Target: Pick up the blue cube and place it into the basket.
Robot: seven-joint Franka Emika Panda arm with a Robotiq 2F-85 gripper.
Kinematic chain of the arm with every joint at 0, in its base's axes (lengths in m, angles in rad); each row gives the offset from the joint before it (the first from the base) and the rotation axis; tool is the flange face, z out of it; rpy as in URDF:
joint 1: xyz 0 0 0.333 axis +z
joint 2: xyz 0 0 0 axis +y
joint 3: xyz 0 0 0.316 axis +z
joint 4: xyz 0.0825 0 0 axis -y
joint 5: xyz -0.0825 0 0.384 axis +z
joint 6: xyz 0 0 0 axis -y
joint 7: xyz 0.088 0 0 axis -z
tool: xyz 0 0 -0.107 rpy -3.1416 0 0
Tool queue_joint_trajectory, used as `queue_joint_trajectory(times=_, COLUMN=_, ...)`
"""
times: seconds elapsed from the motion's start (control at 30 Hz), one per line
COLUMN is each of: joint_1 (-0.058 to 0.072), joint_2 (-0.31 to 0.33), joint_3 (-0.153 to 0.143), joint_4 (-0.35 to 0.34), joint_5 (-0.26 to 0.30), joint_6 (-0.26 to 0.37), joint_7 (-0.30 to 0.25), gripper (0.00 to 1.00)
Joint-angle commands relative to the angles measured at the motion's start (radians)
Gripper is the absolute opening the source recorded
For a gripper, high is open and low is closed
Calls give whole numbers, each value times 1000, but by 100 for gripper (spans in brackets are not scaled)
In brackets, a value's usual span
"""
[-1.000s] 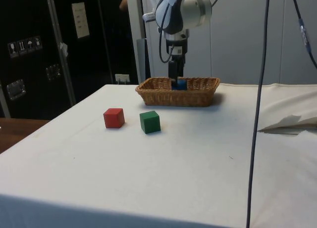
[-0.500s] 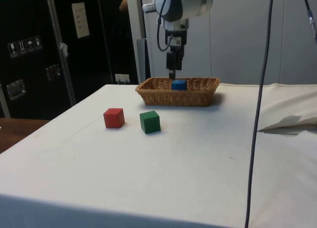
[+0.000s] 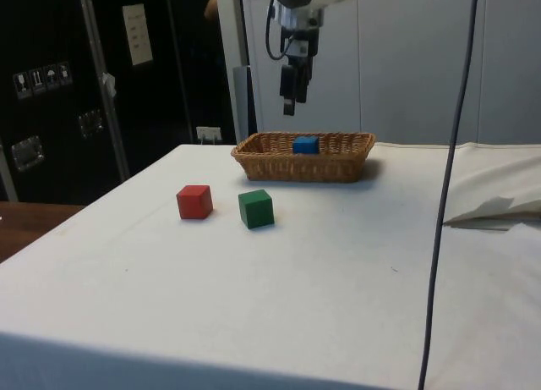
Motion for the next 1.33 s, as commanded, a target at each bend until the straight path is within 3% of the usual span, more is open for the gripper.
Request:
queue_joint_trajectory(times=0.0, joint_1=4, joint_2=-14, joint_3=-5, joint_4=-6, joint_5=-9, joint_6=-6, joint_7=8, gripper=100)
queue_joint_trajectory(times=0.2, joint_1=13, joint_2=-58, joint_3=-4, joint_4=-9, joint_5=-16, joint_6=-28, joint_7=20, gripper=100)
queue_joint_trajectory(times=0.23, joint_1=7, joint_2=-52, joint_3=2, joint_4=-5, joint_5=-1, joint_6=-25, joint_7=4, gripper=100)
queue_joint_trajectory(times=0.33, joint_1=20, joint_2=-86, joint_3=0, joint_4=-11, joint_5=-24, joint_6=-41, joint_7=33, gripper=100)
queue_joint_trajectory(times=0.5, joint_1=26, joint_2=-120, joint_3=9, joint_4=-16, joint_5=-31, joint_6=-52, joint_7=47, gripper=100)
queue_joint_trajectory(times=0.53, joint_1=21, joint_2=-119, joint_3=16, joint_4=-15, joint_5=-10, joint_6=-49, joint_7=29, gripper=100)
queue_joint_trajectory(times=0.57, joint_1=27, joint_2=-128, joint_3=12, joint_4=-17, joint_5=-33, joint_6=-54, joint_7=51, gripper=100)
queue_joint_trajectory(times=0.8, joint_1=35, joint_2=-179, joint_3=32, joint_4=-20, joint_5=-42, joint_6=-75, joint_7=77, gripper=100)
queue_joint_trajectory(times=0.87, joint_1=31, joint_2=-184, joint_3=40, joint_4=-17, joint_5=-20, joint_6=-79, joint_7=60, gripper=100)
queue_joint_trajectory(times=0.97, joint_1=38, joint_2=-207, joint_3=50, joint_4=-20, joint_5=-44, joint_6=-88, joint_7=93, gripper=100)
queue_joint_trajectory(times=1.07, joint_1=38, joint_2=-221, joint_3=61, joint_4=-20, joint_5=-45, joint_6=-94, joint_7=102, gripper=100)
queue_joint_trajectory(times=1.1, joint_1=34, joint_2=-216, joint_3=63, joint_4=-17, joint_5=-22, joint_6=-91, joint_7=81, gripper=100)
queue_joint_trajectory(times=1.13, joint_1=37, joint_2=-229, joint_3=69, joint_4=-20, joint_5=-44, joint_6=-97, joint_7=106, gripper=100)
queue_joint_trajectory(times=1.3, joint_1=34, joint_2=-234, joint_3=78, joint_4=-17, joint_5=-33, joint_6=-101, joint_7=102, gripper=100)
